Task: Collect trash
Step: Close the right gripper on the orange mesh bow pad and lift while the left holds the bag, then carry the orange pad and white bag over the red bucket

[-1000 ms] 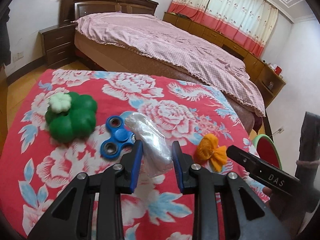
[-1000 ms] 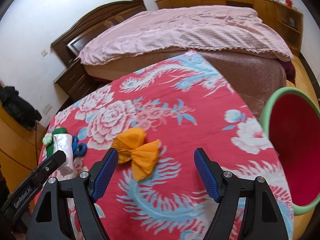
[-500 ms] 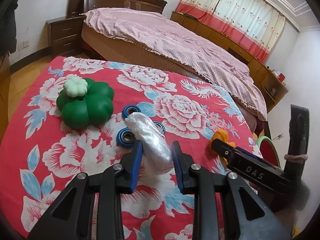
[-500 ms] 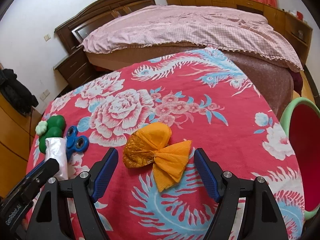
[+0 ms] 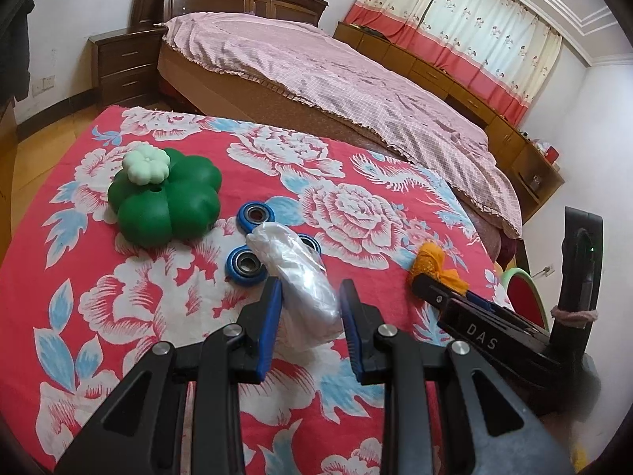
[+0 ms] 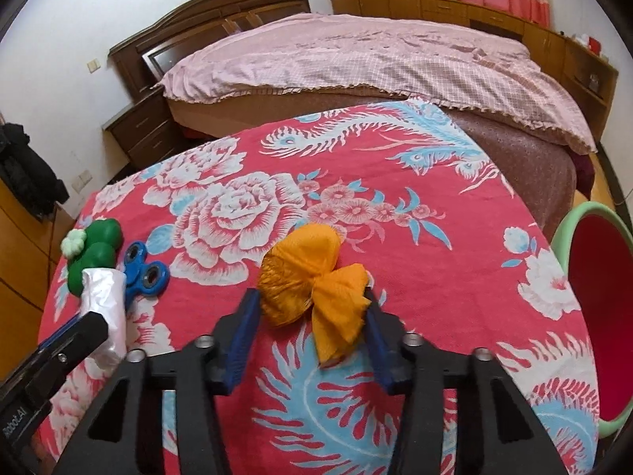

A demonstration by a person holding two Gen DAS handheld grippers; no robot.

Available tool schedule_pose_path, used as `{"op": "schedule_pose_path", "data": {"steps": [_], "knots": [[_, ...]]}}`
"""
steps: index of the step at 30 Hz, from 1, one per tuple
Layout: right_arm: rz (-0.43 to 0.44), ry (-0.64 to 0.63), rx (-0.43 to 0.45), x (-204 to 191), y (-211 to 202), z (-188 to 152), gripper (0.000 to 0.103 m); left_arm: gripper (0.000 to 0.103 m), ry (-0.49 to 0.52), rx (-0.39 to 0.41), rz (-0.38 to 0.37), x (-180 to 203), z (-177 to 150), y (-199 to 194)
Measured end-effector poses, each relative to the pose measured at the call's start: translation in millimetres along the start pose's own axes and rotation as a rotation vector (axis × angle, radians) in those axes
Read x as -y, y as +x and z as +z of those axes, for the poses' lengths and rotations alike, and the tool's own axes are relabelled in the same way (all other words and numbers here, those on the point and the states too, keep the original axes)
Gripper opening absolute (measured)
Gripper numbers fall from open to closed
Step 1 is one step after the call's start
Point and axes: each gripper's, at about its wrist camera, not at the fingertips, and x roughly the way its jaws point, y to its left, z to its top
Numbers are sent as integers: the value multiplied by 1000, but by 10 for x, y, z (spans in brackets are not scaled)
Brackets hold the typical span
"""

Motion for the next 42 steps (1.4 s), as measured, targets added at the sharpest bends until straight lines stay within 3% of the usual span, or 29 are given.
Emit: {"op": "schedule_pose_path", "data": {"steps": [5,9,24,42], "knots": [[21,2,3,-7,-63,-29,28,30,7,6,-4,34,-32,-78],[31,8,10,10,-162,-74,25,30,12,8,-8,63,-48,-138],[90,116,54,325,-733,-322,25,30,53,-5,-49,356,-203,-324],[83,281,129,984,-1360,-666,25,30,133,-46,-118,983,-402,-405]]}}
